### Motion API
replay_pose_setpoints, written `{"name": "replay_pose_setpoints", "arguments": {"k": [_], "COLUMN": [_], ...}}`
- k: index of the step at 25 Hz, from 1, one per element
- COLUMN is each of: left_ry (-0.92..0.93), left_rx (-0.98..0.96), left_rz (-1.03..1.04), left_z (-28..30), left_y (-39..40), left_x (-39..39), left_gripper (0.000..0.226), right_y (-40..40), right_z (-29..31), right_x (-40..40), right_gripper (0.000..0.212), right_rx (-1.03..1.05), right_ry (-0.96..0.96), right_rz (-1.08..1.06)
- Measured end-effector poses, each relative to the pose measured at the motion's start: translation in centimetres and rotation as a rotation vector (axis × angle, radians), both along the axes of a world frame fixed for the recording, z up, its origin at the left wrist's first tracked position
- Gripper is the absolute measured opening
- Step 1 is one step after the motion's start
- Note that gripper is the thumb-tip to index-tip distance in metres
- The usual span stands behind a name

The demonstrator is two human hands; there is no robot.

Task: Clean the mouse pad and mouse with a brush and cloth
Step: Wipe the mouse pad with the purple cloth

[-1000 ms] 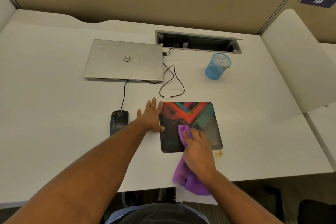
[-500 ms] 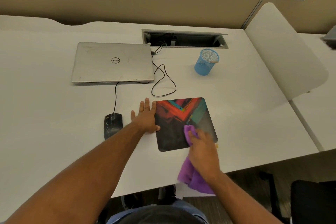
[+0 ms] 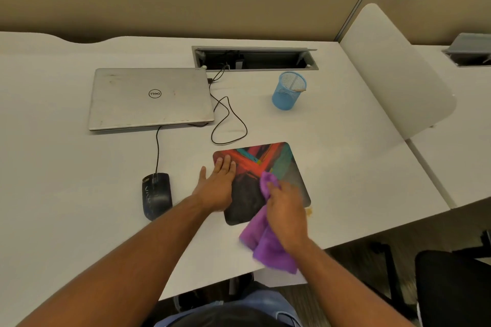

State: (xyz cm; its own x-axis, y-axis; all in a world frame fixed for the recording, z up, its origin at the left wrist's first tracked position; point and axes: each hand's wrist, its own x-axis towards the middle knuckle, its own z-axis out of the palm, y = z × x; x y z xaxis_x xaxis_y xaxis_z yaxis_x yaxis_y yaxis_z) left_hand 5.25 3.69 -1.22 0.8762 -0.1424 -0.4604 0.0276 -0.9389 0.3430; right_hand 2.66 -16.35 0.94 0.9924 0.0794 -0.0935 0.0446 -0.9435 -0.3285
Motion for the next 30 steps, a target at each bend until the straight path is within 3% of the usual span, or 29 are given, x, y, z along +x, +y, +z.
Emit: {"name": "replay_pose_setpoints", "arguments": {"k": [3, 5, 8, 10, 12, 14, 17, 23, 26, 30], "left_ry": [0.034, 0.026, 0.034, 0.052, 0.073, 0.089, 0.102, 0.092, 0.105, 0.130], "left_rx": [-0.035, -0.031, 0.003, 0.032, 0.060, 0.082, 0.101, 0.101, 0.098, 0.089], "left_rz": [0.009, -0.020, -0.075, -0.078, -0.059, -0.035, -0.019, -0.011, -0.001, 0.009], "left_z": [0.0, 0.0, 0.0, 0.1, 0.4, 0.6, 0.9, 1.1, 1.2, 1.5], "left_y": [-0.2, 0.1, 0.5, 0.3, -0.1, -0.6, -0.8, -1.1, -1.1, -1.1], "left_x": [-0.3, -0.4, -0.6, -0.5, -0.3, -0.1, 0.1, 0.2, 0.1, 0.0], "left_gripper": [0.089, 0.098, 0.122, 0.128, 0.131, 0.133, 0.134, 0.134, 0.136, 0.135], "right_y": [-1.1, 0.9, 2.7, 1.3, -0.2, -0.8, 0.3, 2.3, 0.9, 0.5], "right_z": [0.3, 0.0, -1.8, -2.6, -2.4, -0.7, 0.5, -2.6, -1.6, 0.2], "right_x": [4.2, 3.0, -2.1, -0.9, 4.0, 9.2, 11.2, 2.1, 7.9, 13.8], "right_gripper": [0.045, 0.058, 0.077, 0.079, 0.075, 0.069, 0.076, 0.082, 0.075, 0.074], "right_rx": [-0.049, -0.064, -0.084, -0.111, -0.175, -0.214, -0.198, -0.232, -0.233, -0.216], "right_ry": [0.007, 0.013, 0.055, 0.039, 0.028, 0.134, 0.186, 0.130, 0.090, 0.210], "right_rz": [-0.212, -0.091, 0.265, 0.336, 0.211, 0.060, -0.021, 0.364, 0.246, 0.032]}}
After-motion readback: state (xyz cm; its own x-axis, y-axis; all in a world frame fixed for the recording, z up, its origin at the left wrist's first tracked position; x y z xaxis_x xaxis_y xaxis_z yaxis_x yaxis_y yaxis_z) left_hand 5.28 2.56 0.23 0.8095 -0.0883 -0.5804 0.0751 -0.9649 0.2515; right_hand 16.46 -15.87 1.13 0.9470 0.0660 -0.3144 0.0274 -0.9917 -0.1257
